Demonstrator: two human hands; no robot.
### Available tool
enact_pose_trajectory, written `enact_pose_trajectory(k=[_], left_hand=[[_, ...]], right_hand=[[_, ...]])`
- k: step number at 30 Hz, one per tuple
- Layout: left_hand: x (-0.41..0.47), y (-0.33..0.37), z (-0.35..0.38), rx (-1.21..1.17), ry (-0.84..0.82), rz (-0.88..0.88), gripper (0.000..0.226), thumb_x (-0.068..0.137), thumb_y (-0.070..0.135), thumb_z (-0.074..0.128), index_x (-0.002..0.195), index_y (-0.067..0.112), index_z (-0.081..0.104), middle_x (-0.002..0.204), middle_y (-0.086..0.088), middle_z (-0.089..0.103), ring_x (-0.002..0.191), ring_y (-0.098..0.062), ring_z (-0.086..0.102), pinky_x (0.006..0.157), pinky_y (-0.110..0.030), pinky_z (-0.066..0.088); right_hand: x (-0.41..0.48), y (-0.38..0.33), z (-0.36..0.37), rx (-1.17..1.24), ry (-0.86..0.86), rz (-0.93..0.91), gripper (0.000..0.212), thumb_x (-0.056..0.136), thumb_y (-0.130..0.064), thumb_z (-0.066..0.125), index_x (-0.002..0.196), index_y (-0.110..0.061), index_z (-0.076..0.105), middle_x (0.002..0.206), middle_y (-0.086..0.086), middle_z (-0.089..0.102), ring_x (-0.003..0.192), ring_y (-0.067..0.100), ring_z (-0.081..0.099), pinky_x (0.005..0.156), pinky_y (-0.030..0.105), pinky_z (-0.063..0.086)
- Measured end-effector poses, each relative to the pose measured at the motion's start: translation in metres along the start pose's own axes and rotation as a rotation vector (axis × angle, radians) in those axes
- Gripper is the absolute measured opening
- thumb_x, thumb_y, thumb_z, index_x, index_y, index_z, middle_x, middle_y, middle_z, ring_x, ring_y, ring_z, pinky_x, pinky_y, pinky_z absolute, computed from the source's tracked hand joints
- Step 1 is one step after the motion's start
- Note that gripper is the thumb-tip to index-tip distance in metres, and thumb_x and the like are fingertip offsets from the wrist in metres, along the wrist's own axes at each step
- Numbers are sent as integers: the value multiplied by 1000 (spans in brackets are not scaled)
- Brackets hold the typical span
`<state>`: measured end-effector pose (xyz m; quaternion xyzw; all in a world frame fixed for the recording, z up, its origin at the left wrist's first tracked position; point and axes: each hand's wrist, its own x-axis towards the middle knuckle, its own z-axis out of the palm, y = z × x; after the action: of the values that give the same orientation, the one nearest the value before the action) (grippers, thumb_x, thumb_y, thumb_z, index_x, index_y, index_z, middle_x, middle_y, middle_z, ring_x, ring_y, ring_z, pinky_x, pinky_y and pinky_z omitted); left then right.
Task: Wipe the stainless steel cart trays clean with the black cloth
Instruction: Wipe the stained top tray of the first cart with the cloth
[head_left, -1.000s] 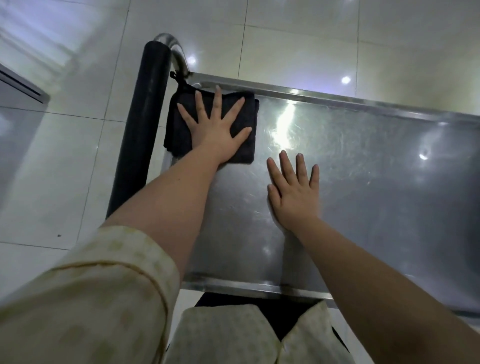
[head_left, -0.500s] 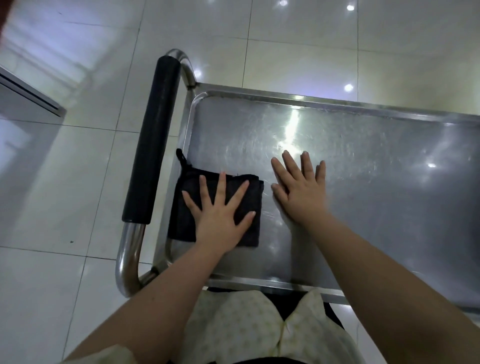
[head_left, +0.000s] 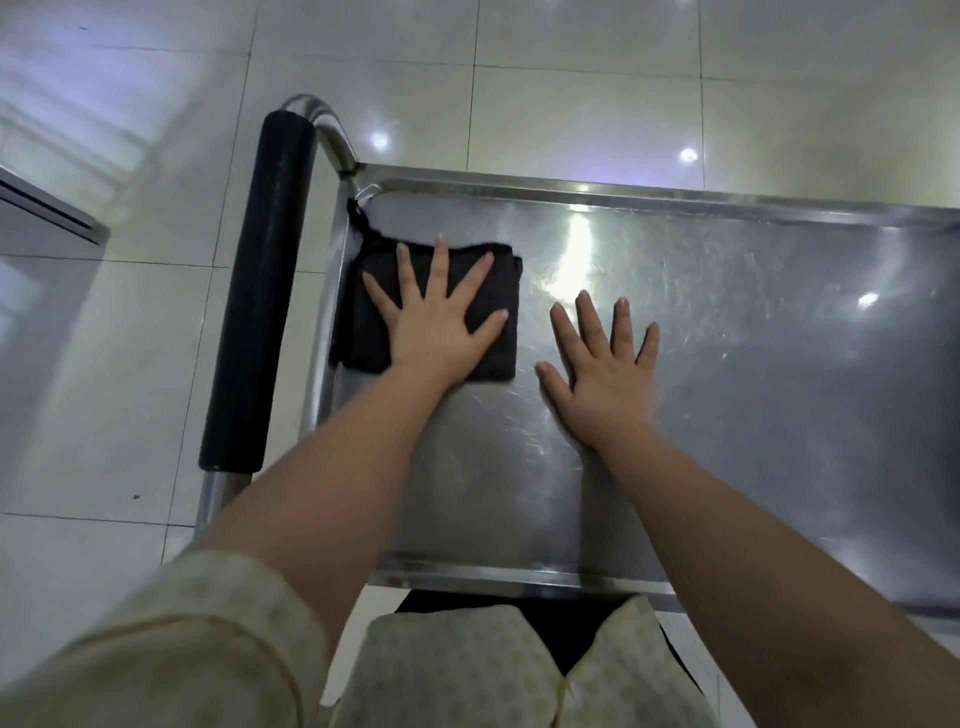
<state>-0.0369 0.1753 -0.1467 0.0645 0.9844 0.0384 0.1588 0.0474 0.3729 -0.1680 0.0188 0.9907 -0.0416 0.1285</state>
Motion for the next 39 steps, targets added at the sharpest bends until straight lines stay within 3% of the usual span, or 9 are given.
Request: enact_pose_trajectory(k=[6,11,17,20,26,34,39], left_hand=[[56,6,-17,11,-14,6,71,88,79,15,150,54,-8,164,2,-18,146,-42,-21,107,-74,-11],[-16,6,5,15,12,86,69,88,78,13,149,54,-9,165,2,-14,147,-40,-18,109,-73,-8],[-132,6,47,29,7,13,70,87,78,9,150,54,-12,165,1,-12,147,-40,-20,109,-73,-10],[-133,4,48,19,8,-6,70,86,79,10,148,56,-13,164,3,-15,146,-39,-23,109,-71,-13],[-129,7,45,29,-4,-16,70,86,80,11,148,57,-12,164,3,-15,147,-39,-22,109,-72,-12],[-180,-7,60,12,-8,-15,70,86,80,14,149,57,-5,164,7,-16,147,-35,-23,109,-71,-14],[-191,-39,59,4,-27,-143,70,83,79,15,145,59,-10,163,9,-17,147,-34,-24,109,-69,-17]], right_hand=[[2,0,-2,0,-5,-5,68,96,-68,11,154,-41,-10,163,-8,-14,148,29,-20,115,61,-11],[3,2,-4,35,-17,-20,69,95,-68,17,154,-42,-6,164,-10,-12,149,28,-19,114,63,-12],[4,3,-9,8,-91,-34,68,96,-67,15,154,-41,-11,162,-9,-20,147,29,-25,112,63,-18],[-6,15,-16,11,-133,-91,63,100,-58,18,155,-40,-7,164,-8,-15,149,29,-20,115,62,-14],[-105,37,19,65,-35,53,61,100,-52,13,157,-33,2,165,-2,-7,149,34,-14,119,56,-5],[-104,39,22,41,-30,38,62,100,-52,15,156,-35,-5,164,-4,-13,149,29,-20,118,56,-8],[-103,39,21,66,-30,32,62,101,-51,18,156,-35,-2,164,-4,-12,149,29,-19,118,57,-8]])
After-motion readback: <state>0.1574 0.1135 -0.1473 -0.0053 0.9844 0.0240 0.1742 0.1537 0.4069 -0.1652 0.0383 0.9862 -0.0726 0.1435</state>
